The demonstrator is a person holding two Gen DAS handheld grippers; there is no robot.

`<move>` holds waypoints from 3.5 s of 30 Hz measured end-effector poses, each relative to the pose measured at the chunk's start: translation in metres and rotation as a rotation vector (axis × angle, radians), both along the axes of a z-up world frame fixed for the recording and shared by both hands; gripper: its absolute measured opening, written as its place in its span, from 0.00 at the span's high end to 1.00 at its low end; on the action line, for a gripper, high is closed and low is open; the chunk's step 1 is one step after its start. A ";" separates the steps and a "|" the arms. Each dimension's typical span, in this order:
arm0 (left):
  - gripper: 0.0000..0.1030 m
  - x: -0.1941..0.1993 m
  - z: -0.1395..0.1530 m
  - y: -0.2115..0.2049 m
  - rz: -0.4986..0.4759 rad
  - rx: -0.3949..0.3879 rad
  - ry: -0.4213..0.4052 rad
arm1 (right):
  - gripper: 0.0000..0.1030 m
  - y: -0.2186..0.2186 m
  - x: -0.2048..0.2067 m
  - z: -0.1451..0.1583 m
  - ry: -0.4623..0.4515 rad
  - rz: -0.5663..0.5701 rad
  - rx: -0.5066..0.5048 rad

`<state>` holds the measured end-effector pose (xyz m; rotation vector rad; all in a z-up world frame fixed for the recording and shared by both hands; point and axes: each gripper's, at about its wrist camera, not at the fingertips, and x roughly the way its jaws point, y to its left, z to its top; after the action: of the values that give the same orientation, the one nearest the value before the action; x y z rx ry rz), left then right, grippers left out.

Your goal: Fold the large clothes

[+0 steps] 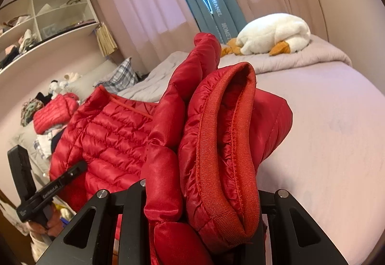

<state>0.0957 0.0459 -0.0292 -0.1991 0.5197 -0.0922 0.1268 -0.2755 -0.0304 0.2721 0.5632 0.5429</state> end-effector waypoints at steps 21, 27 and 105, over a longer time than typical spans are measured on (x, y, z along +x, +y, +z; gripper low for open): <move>0.79 0.074 -0.030 -0.002 -0.045 0.004 0.074 | 0.70 0.012 0.037 -0.031 0.100 -0.061 -0.073; 0.78 0.089 -0.046 0.001 -0.028 0.002 0.128 | 0.70 0.008 0.044 -0.029 0.106 -0.094 -0.092; 0.00 0.033 -0.030 0.007 0.106 0.096 0.080 | 0.05 -0.007 0.036 -0.015 0.113 -0.378 -0.343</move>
<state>0.1287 0.0528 -0.0596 -0.1371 0.5909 0.0440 0.1631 -0.2825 -0.0450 0.0782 0.6846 0.0616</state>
